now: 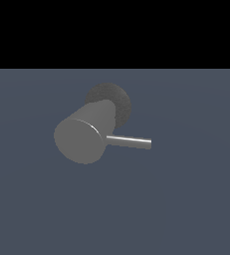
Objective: Turn on the faucet by rotating a designated handle.
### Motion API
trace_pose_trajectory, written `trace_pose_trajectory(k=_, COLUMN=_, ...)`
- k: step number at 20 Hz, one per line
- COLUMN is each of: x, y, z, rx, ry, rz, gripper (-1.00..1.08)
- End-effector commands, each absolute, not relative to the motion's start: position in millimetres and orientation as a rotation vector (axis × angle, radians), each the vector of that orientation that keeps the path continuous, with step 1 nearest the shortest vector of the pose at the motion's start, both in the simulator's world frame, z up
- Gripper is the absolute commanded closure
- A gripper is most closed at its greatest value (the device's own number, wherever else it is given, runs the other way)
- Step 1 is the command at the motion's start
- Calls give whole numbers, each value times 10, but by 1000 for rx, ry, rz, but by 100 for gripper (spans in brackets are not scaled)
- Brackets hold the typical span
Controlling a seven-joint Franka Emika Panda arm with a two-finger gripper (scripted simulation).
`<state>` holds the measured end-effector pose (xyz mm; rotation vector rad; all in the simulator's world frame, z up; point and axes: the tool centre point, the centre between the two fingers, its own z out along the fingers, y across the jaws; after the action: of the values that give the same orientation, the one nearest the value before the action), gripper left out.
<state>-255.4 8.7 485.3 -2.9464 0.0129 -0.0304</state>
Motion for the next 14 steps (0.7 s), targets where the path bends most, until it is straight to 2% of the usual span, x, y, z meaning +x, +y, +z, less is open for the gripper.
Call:
trace_pose_trajectory(k=1, x=-2559, y=106, z=4872, rx=-2880, ry=-5, rz=-44, gripper=108)
trace_pose_trajectory(k=14, x=-2553, y=169, z=5122, rx=-2344, ry=-108, rz=-152, gripper=108)
